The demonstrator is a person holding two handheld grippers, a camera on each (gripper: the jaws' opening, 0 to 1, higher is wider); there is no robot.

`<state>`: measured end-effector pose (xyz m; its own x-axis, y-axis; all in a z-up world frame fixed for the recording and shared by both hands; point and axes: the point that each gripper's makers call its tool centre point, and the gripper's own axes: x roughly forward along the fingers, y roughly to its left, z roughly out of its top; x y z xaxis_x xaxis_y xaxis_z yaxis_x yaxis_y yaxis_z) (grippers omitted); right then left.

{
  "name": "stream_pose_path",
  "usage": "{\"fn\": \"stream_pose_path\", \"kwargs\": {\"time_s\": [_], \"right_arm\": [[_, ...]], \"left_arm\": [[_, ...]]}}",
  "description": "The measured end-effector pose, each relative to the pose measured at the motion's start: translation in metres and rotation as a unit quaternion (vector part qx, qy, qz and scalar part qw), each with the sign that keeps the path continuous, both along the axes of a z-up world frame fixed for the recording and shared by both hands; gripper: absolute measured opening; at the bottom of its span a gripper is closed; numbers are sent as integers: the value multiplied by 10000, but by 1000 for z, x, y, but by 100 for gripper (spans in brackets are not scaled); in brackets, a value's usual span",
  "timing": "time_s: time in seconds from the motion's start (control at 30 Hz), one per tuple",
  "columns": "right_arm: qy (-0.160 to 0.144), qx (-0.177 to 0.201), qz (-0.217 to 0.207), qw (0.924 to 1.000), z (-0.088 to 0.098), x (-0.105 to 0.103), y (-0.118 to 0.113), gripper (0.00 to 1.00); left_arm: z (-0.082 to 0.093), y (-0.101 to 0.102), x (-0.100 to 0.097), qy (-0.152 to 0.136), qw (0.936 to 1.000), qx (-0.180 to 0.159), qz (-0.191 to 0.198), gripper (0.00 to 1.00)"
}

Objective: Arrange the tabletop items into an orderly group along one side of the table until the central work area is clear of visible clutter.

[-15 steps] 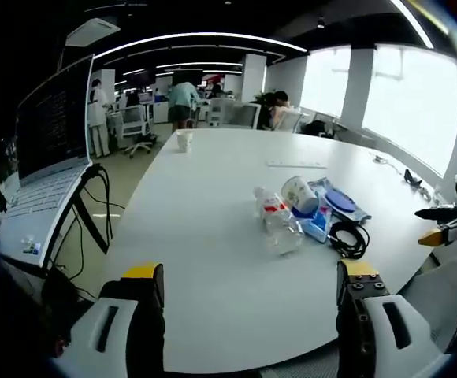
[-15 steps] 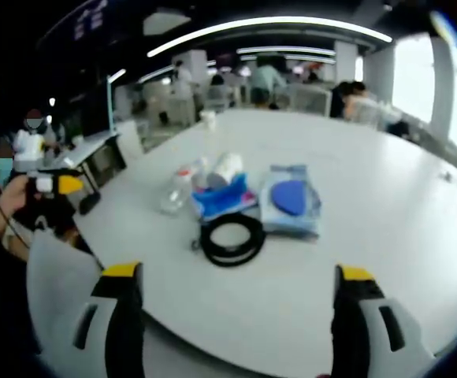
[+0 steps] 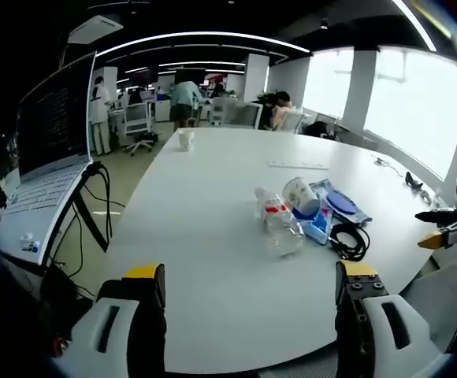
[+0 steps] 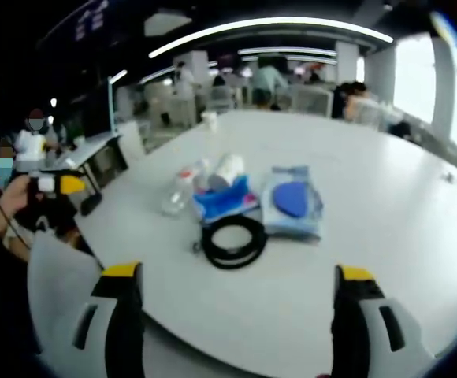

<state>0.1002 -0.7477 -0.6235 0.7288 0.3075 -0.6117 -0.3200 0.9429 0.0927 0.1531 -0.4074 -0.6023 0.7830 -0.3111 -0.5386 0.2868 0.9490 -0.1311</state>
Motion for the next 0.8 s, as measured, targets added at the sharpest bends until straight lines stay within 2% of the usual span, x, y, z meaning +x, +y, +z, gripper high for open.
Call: {"fn": "stream_pose_path", "kwargs": {"time_s": [0.67,0.8], "right_arm": [[-18,19,182,9998,0,3,8,98],[-142,57,197,9997,4,9,10,98]], "left_arm": [[-1,0,9,30,10000,-34,25,87],[3,-4,14,-88,9998,-166,21,87]]}}
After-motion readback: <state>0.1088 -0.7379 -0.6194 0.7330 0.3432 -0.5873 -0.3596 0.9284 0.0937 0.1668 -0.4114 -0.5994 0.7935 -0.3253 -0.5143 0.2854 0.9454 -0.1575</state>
